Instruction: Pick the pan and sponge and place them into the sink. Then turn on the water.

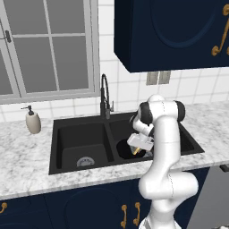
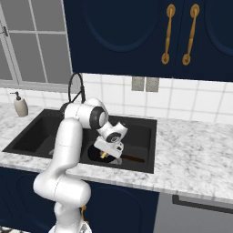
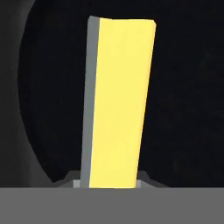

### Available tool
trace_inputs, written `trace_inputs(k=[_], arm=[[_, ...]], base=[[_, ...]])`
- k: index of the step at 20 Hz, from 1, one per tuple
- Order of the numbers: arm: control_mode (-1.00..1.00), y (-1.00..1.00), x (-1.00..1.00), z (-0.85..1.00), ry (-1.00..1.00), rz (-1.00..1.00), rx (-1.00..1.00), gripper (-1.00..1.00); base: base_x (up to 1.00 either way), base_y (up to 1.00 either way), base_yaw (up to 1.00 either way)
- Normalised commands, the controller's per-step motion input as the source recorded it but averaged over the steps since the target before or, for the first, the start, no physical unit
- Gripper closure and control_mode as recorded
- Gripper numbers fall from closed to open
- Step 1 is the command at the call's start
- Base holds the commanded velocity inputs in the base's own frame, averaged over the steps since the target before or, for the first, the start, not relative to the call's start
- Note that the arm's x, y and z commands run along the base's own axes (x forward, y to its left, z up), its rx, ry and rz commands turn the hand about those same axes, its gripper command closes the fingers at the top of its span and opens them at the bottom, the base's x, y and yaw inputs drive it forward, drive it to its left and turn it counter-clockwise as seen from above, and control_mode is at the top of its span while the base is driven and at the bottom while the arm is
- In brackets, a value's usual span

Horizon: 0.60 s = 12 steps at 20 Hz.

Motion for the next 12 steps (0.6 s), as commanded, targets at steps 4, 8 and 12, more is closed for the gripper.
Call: trace_inputs(k=[4,8,12], arm=[[-1.0,0.0,0.0,-0.19,0.03,0.0,0.0,-1.0],[-1.0,0.0,0.0,-0.05,0.02,0.0,0.0,-1.0],[-1.0,0.01,-0.08,0.41,0.0,0.0,-0.01,-1.0]], base=[[0.0,0.0,0.0],[0.0,0.0,0.0],[0.0,0.0,0.0]])
